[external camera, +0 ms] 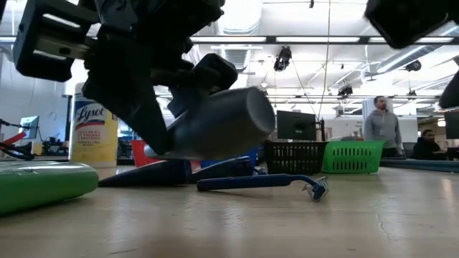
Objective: Pick & Place Travel size toiletries
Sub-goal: Put the deodorant into the green basket
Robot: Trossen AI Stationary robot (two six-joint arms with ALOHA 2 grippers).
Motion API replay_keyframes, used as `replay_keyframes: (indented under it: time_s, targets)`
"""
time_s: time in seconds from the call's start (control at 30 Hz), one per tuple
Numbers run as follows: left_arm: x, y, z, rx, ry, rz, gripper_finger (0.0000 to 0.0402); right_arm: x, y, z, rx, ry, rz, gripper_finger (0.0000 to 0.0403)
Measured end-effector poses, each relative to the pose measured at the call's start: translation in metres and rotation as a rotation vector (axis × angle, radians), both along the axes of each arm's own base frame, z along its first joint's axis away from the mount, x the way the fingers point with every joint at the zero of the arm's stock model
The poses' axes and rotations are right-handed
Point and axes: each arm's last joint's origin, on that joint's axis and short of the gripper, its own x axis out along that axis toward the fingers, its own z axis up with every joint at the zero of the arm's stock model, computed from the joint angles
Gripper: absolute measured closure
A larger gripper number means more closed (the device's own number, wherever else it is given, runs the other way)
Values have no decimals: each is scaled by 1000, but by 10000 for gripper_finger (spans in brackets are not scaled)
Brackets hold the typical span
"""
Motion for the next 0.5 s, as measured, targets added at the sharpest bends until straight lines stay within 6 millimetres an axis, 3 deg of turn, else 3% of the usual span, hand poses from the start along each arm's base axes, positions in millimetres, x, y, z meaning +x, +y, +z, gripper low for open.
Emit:
replay_keyframes:
  time_s: [0.2,0.37,0.5]
  targets:
    - [10,-3,17,4,-67,13,208,3,2,3,34,-61,-4,74]
    - [20,-1,34,34,-136,13,208,8,5,19,3,-128,-11,60]
    - [23,2,40,61,-166,6,208,7,3,20,-34,-89,-14,49]
